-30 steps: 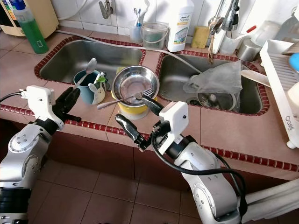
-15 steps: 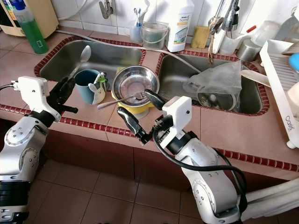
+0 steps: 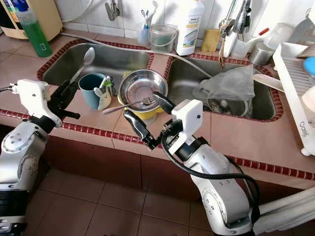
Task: Kitchen organization
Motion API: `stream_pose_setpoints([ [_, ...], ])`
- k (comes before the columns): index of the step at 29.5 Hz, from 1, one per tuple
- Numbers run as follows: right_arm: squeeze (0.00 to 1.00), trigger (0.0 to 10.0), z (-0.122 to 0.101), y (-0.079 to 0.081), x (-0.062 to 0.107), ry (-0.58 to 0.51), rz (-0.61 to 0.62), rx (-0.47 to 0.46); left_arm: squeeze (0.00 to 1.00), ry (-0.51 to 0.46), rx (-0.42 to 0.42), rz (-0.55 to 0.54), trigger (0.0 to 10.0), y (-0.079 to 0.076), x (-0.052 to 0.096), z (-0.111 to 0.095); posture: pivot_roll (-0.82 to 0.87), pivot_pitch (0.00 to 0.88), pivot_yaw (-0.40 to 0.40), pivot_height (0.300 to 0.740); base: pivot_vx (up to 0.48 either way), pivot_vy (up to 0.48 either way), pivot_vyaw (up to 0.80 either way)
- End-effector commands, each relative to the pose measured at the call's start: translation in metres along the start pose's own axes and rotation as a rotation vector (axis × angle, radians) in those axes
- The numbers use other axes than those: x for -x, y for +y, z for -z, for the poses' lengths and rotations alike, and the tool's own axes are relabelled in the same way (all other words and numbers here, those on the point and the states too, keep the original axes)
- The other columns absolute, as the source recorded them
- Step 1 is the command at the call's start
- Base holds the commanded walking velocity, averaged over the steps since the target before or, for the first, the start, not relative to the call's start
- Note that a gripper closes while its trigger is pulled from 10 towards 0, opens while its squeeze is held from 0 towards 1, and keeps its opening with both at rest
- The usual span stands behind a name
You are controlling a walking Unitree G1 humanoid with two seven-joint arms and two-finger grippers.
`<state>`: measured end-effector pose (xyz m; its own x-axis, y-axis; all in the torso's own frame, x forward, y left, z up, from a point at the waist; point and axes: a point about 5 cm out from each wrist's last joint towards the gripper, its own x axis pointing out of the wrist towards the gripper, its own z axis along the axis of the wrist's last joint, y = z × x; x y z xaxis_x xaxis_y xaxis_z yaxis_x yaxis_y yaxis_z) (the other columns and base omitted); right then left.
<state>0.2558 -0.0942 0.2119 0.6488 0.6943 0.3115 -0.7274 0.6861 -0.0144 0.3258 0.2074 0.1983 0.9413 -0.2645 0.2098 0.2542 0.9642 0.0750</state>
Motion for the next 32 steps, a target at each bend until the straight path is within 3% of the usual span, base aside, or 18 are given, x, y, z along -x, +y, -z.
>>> stream_pose_setpoints([
  [1,0.0,10.0,0.0,-0.003,0.002,-0.004,0.011,-0.006,0.0,-0.012,-0.015,0.013,0.0,0.002,-0.002,-0.005,-0.05,0.122,0.01,0.74,0.0,0.0,0.0],
  [13,0.0,10.0,-0.002,-0.005,0.0,-0.017,0.019,-0.008,0.0,-0.037,-0.025,-0.007,0.0,0.015,-0.009,-0.015,-0.05,0.125,0.013,0.74,0.0,0.0,0.0],
  [24,0.0,10.0,-0.004,-0.005,0.0,-0.025,0.025,-0.006,0.0,-0.041,-0.028,-0.004,0.0,0.016,-0.013,-0.016,-0.05,0.124,0.015,0.74,0.0,0.0,0.0],
  [25,0.0,10.0,-0.004,-0.005,0.0,-0.025,0.025,-0.007,0.0,-0.038,-0.026,-0.004,8.5,0.016,-0.013,-0.016,-0.05,0.123,0.016,0.74,0.0,0.0,0.0],
  [26,0.0,10.0,-0.004,-0.005,0.0,-0.025,0.024,-0.008,0.0,-0.036,-0.025,-0.004,8.5,0.016,-0.013,-0.016,-0.05,0.122,0.015,0.74,0.0,0.0,0.0],
  [27,0.0,10.0,-0.004,-0.004,0.0,-0.025,0.023,-0.009,0.0,-0.034,-0.026,-0.003,10.0,0.016,-0.013,-0.016,-0.05,0.122,0.015,0.74,0.0,0.0,0.0],
  [32,0.0,10.0,-0.003,-0.004,0.0,-0.024,0.019,-0.012,0.0,-0.04,-0.03,-0.007,10.0,0.018,-0.014,-0.017,-0.05,0.121,0.012,0.74,0.0,0.0,0.0],
])
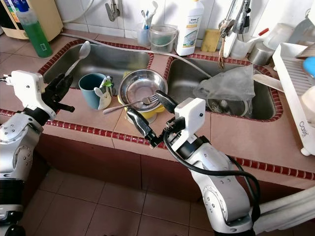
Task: Kitchen organization
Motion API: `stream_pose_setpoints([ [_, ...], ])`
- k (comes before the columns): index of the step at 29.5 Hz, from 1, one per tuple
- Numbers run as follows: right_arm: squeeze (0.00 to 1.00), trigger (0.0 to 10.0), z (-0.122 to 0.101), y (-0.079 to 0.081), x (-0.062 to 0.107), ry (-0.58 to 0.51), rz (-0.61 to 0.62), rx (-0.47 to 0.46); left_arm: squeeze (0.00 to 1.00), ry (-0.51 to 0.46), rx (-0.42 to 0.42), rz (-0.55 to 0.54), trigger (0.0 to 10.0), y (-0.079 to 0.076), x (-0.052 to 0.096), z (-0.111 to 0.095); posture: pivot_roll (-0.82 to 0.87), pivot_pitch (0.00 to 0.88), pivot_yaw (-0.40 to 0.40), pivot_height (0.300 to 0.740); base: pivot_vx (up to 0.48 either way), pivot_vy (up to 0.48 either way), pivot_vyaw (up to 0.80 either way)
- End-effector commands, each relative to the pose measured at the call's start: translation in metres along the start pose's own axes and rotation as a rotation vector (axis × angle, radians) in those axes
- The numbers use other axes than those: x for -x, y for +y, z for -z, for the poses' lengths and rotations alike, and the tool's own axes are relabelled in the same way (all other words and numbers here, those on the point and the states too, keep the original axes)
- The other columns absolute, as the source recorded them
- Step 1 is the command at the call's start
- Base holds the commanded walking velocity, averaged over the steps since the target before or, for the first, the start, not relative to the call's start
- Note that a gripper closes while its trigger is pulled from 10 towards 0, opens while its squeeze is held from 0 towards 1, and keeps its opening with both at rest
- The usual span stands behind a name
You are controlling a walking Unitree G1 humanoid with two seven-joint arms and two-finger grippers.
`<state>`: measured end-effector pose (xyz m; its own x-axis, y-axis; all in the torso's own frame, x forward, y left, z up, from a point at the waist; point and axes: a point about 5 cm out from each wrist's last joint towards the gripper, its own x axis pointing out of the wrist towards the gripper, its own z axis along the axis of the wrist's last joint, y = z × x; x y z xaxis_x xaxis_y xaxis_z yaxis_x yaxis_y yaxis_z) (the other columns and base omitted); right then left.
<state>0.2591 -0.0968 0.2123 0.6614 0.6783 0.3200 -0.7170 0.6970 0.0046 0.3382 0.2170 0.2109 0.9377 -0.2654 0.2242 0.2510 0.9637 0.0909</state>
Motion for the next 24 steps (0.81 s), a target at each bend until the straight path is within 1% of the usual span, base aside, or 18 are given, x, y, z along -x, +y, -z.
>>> stream_pose_setpoints([
  [1,0.0,10.0,-0.0033,0.0004,0.0002,-0.015,-0.002,0.001,0.0,-0.027,-0.012,-0.008,10.0,0.005,-0.0024,-0.008,-0.05,0.121,0.012,0.74,0.0,0.0,0.0],
  [15,0.0,10.0,-0.0056,0.0021,0.0003,-0.019,-0.018,-0.003,0.0,-0.045,0.001,-0.032,10.0,0.0112,-0.0027,-0.0105,-0.05,0.12,0.007,0.74,0.0,0.0,0.0],
  [24,0.0,10.0,-0.0059,0.0031,0.0006,-0.016,-0.031,-0.006,0.0,-0.053,0.003,-0.041,10.0,0.0126,-0.0029,-0.0106,-0.05,0.114,0.003,0.74,0.308,0.0,0.0],
])
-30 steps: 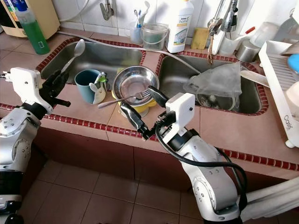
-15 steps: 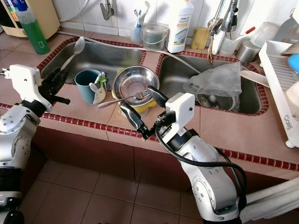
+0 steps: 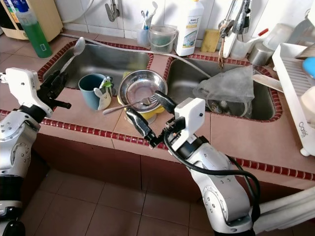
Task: Kitchen organization
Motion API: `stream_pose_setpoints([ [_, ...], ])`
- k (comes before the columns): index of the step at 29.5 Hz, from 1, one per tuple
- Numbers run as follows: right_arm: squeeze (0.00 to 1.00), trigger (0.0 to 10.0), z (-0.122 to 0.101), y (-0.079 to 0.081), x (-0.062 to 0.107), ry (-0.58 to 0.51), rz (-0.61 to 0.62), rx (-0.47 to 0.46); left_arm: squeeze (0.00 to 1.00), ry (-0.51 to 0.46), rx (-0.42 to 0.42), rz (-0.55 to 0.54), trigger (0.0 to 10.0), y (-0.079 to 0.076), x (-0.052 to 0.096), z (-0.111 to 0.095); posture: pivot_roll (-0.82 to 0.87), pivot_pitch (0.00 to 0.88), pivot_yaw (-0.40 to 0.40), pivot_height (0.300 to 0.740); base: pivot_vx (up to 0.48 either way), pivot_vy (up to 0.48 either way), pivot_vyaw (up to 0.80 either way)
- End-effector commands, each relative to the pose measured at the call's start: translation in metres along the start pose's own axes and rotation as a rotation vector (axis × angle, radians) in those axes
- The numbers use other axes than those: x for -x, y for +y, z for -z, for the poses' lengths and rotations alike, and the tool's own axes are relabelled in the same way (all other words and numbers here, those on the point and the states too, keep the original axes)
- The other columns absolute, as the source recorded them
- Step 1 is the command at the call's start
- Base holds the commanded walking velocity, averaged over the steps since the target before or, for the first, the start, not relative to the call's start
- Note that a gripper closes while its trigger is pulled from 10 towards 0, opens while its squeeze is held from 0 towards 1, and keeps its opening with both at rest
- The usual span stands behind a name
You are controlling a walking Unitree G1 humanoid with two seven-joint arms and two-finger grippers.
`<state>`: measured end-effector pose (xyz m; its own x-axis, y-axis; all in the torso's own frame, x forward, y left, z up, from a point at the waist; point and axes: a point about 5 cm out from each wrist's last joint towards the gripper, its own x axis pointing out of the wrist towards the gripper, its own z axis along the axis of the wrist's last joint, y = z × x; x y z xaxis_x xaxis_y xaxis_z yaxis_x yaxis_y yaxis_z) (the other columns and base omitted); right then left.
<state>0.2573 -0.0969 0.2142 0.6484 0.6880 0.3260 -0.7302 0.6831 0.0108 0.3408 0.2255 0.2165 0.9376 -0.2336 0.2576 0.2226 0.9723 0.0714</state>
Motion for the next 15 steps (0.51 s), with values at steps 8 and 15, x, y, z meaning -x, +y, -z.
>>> stream_pose_setpoints([
  [8,0.0,10.0,-0.0024,0.0032,0.0004,-0.003,-0.021,0.003,0.0,-0.026,-0.006,-0.01,10.0,0.0037,-0.0014,-0.0058,-0.05,0.107,0.001,0.74,0.347,0.0,0.0],
  [15,0.0,10.0,-0.0022,0.0038,0.001,0.0,-0.026,0.002,0.0,-0.028,0.0,-0.011,10.0,0.0034,-0.0013,-0.0059,-0.05,0.105,-0.003,0.74,0.349,0.0,0.0],
])
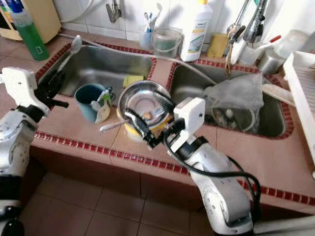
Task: Kitchen organization
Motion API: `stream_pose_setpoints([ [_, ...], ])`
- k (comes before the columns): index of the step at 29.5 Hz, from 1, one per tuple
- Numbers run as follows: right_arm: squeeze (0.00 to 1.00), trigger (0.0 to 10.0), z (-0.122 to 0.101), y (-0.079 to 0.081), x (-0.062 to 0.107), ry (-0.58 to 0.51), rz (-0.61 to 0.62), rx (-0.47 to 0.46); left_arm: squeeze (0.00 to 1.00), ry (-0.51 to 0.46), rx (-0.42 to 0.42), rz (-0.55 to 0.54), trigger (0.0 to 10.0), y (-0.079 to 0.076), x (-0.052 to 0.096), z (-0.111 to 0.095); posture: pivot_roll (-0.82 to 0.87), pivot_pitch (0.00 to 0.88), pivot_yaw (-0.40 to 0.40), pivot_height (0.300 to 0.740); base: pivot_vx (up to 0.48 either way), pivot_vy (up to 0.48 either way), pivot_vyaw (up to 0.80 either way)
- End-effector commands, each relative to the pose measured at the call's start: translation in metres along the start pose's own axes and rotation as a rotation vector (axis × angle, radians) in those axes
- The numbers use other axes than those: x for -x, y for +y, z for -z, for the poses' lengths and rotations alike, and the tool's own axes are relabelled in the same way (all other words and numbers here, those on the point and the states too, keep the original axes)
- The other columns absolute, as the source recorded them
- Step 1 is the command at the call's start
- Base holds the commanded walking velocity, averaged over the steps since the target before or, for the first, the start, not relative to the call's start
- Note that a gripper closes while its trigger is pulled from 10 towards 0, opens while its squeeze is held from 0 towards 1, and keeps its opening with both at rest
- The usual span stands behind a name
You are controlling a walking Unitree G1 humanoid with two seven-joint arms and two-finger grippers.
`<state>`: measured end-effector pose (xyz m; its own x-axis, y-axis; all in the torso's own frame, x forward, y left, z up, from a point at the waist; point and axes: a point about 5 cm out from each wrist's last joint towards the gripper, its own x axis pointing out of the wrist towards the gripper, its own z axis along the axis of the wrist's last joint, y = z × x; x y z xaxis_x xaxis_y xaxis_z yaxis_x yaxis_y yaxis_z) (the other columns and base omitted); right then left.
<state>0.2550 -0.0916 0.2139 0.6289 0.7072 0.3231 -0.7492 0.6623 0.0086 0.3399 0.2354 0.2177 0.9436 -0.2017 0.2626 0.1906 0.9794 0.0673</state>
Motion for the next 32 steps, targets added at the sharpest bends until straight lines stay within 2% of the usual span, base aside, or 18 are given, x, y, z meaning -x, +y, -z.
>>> stream_pose_setpoints([
  [1,0.0,10.0,-0.003,-0.001,0.003,-0.002,0.0,0.009,0.0,-0.027,0.003,0.023,10.0,-0.007,-0.004,-0.005,-0.05,0.105,-0.005,0.74,0.349,0.0,0.0],
  [10,0.0,10.0,-0.004,0.0,0.004,0.001,-0.008,0.01,0.0,-0.035,-0.001,0.014,10.0,-0.007,-0.003,-0.005,-0.05,0.106,-0.009,0.74,0.338,0.0,0.0],
  [24,0.0,10.0,-0.005,0.003,0.008,0.03,0.012,-0.01,0.0,-0.043,-0.051,0.02,10.0,0.0,-0.009,-0.012,-0.06,0.133,-0.004,0.74,0.0,0.0,0.0],
  [32,0.0,10.0,-0.012,0.0,0.017,0.045,0.064,0.027,0.0,-0.026,-0.083,0.056,10.0,0.0,-0.018,-0.01,-0.11,0.148,0.014,0.74,0.0,0.0,0.0],
])
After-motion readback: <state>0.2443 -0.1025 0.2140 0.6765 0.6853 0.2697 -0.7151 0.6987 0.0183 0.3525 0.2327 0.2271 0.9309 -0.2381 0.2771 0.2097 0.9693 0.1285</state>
